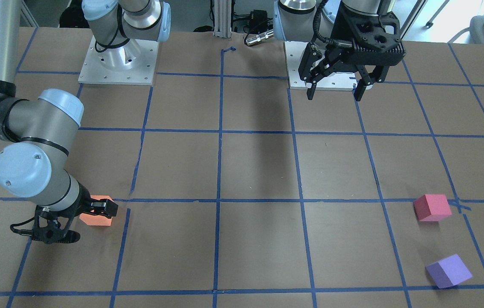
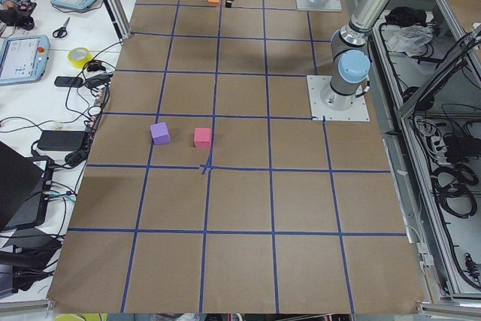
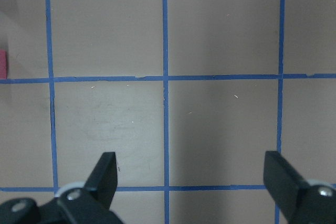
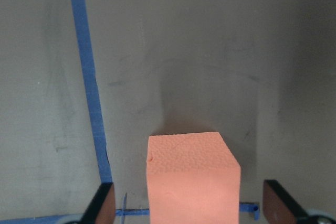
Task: Arrange blocks in a line
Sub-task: 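Lower the right gripper onto the orange cube and grasp it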
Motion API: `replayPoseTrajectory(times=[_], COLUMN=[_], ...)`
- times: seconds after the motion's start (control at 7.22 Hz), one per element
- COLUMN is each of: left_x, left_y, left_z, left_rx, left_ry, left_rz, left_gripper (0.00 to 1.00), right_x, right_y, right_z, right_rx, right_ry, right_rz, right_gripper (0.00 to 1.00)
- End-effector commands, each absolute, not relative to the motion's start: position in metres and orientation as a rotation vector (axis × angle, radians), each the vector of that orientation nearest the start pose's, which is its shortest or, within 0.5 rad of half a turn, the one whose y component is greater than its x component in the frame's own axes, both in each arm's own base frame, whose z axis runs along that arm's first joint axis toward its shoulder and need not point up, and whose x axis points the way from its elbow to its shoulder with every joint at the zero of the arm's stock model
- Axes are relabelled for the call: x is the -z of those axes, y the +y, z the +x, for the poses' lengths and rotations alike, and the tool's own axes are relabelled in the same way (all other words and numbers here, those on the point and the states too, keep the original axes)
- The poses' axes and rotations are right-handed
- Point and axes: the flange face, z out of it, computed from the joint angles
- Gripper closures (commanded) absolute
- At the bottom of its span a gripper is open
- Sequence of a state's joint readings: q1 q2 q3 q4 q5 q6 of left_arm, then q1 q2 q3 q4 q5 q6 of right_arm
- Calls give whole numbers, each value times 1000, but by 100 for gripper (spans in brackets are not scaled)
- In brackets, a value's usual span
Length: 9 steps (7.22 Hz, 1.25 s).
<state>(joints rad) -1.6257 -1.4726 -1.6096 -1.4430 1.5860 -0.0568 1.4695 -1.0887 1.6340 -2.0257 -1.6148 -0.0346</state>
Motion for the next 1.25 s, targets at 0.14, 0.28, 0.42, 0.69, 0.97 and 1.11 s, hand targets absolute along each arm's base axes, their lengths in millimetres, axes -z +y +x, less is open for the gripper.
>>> replayPoseTrajectory(times=[0.14, 0.28, 0.42, 0.69, 0.97, 1.11], left_x=[-531, -531, -531, -533, -533, -533], left_y=[-456, -456, -456, -455, -455, -455], left_z=[-156, -157, -156, -155, -155, -155], left_rx=[294, 294, 294, 299, 299, 299], left_ry=[3118, 3118, 3118, 3117, 3119, 3119], left_rz=[0, 2, -1, -5, -5, -5], left_gripper=[0, 0, 0, 0, 0, 0], right_x=[-186, -183, -186, -208, -260, -278], right_y=[-614, -614, -616, -626, -649, -656], right_z=[66, 66, 66, 64, 70, 93], right_rx=[-283, -258, -235, -170, -26, 8], right_ry=[3157, 3160, 3162, 3169, 3169, 3161], right_rz=[57, 58, 80, 84, 80, 83], right_gripper=[0, 16, 93, 100, 100, 100])
